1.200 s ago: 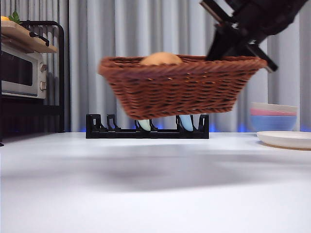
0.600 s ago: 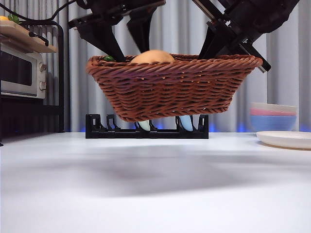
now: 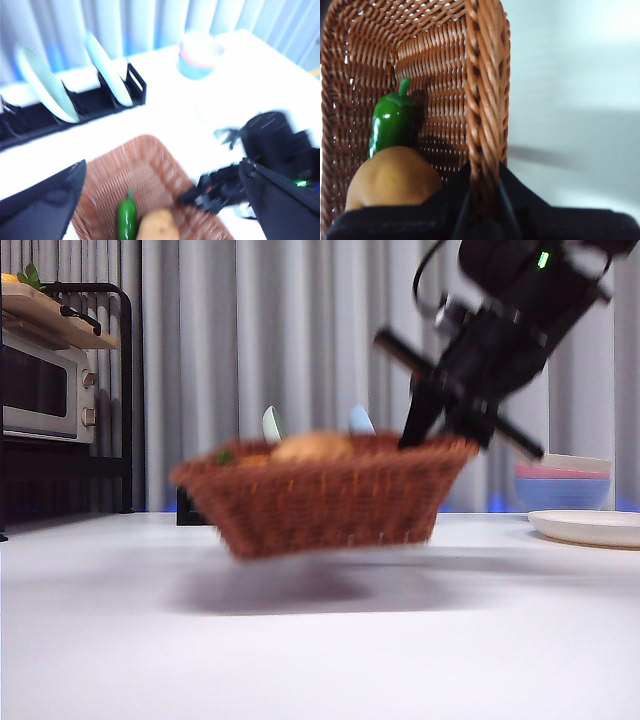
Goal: Pick up the basket,pick up the corn from the table,pick up the potato from the table,pick up the cucumber from the table,put all items into the basket
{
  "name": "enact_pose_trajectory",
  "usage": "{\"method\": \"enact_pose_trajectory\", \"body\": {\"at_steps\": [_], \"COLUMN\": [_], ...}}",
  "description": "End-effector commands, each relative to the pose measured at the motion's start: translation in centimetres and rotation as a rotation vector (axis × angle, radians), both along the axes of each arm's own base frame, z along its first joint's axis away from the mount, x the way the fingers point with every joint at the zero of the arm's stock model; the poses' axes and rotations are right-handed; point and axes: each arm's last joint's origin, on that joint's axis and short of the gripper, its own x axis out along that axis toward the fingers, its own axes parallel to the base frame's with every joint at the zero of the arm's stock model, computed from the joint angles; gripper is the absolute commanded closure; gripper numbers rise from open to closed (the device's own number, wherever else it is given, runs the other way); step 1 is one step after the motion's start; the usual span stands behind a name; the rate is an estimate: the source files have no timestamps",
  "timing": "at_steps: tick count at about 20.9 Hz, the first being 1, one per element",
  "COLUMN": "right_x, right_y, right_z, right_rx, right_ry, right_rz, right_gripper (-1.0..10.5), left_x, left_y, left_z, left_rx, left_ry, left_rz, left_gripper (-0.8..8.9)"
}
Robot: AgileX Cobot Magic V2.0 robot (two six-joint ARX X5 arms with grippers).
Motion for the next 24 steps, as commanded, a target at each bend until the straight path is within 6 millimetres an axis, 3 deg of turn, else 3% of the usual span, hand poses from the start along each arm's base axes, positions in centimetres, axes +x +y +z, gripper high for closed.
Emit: {"method": "enact_pose_trajectory", "body": {"at_steps": [1, 4, 7, 9, 10, 12, 14, 15, 17, 18, 20, 24], "right_x": [0.6, 0.6, 0.4, 0.1, -0.1, -0.7, -1.9, -2.8, -4.6, -5.5, -7.2, -9.1], "right_y": [0.4, 0.4, 0.0, -0.7, -1.1, -2.0, -3.0, -3.5, -4.3, -4.7, -5.4, -5.9], "right_z": [-1.6, -2.8, -2.5, -1.3, -0.4, 2.0, 4.8, 6.4, 8.9, 10.0, 11.9, 13.6], "right_rx": [0.016, -0.015, -0.042, -0.053, -0.055, -0.061, -0.082, -0.098, -0.15, -0.18, -0.224, -0.291], "right_ry": [0.065, 0.125, 0.123, 0.083, 0.048, -0.049, -0.178, -0.25, -0.369, -0.426, -0.508, -0.601], "right_rz": [-0.025, -0.027, -0.008, 0.005, 0.014, 0.041, 0.083, 0.11, 0.133, 0.135, 0.112, 0.079], "right_gripper": [9.6, 9.2, 5.3, 4.0, 4.0, 4.1, 4.5, 5.8, 9.0, 9.6, 9.6, 9.6], "left_x": [-0.5, -1.1, -1.1, -1.1, -1.1, -1.1, -0.8, -0.5, 0.1, 0.5, 0.6, -0.4], "left_y": [0.6, 1.4, 1.5, 1.6, 1.7, 2.0, 2.7, 3.2, 4.1, 4.5, 5.3, 6.1], "left_z": [0.3, 0.8, 0.6, 0.6, 0.5, 0.3, -0.1, -0.3, -0.8, -1.3, -2.5, -5.1], "left_rx": [0.02, 0.033, 0.075, 0.107, 0.137, 0.231, 0.329, 0.35, 0.376, 0.386, 0.391, 0.342], "left_ry": [-0.019, -0.044, -0.047, -0.06, -0.069, -0.09, -0.09, -0.074, -0.033, -0.017, -0.003, -0.029], "left_rz": [-0.005, -0.001, 0.006, 0.013, 0.031, 0.082, 0.142, 0.165, 0.198, 0.216, 0.241, 0.222], "left_gripper": [1.55, 1.56, 1.57, 1.6, 2.05, 3.96, 6.64, 8.31, 8.22, 8.22, 8.22, 8.22]}}
